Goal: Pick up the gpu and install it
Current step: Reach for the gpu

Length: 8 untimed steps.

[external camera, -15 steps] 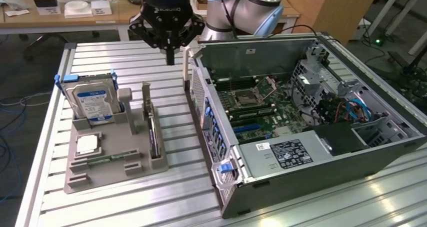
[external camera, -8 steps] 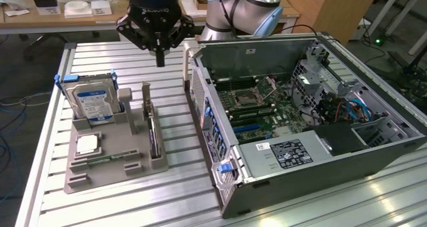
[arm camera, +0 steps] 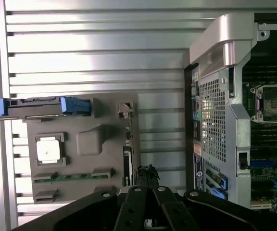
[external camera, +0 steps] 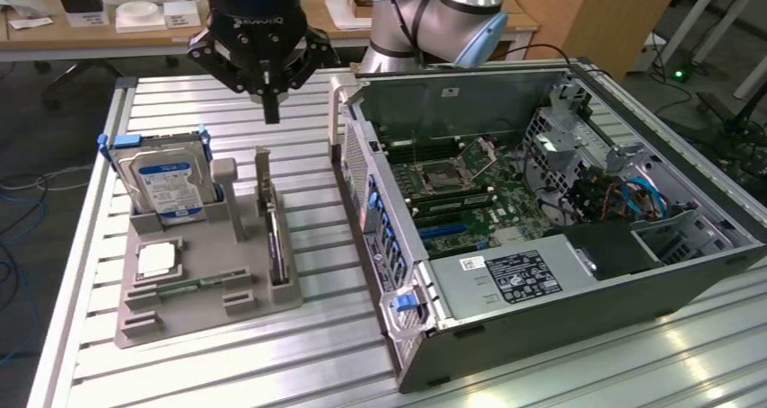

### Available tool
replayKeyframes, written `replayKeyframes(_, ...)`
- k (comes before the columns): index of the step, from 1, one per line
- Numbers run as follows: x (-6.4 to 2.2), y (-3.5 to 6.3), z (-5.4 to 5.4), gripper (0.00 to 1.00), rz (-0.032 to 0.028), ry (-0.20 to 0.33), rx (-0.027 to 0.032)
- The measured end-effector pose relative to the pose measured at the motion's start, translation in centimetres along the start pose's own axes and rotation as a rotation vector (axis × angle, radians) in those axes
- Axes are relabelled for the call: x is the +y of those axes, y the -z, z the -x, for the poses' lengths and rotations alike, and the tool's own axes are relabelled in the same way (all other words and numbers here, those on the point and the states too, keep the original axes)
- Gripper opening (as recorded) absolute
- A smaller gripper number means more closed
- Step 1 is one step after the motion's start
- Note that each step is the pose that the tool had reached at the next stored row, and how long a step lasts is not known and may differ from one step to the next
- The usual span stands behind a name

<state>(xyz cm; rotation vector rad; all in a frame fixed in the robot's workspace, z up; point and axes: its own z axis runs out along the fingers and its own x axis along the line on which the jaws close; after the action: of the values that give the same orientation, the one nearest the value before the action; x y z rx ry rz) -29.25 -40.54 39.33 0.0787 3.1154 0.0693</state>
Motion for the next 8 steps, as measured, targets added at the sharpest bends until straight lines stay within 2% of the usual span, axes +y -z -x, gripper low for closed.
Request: replayKeyframes(8,-0.38,0.06,-1.8,0.11,0.0002,0.010,0.0003)
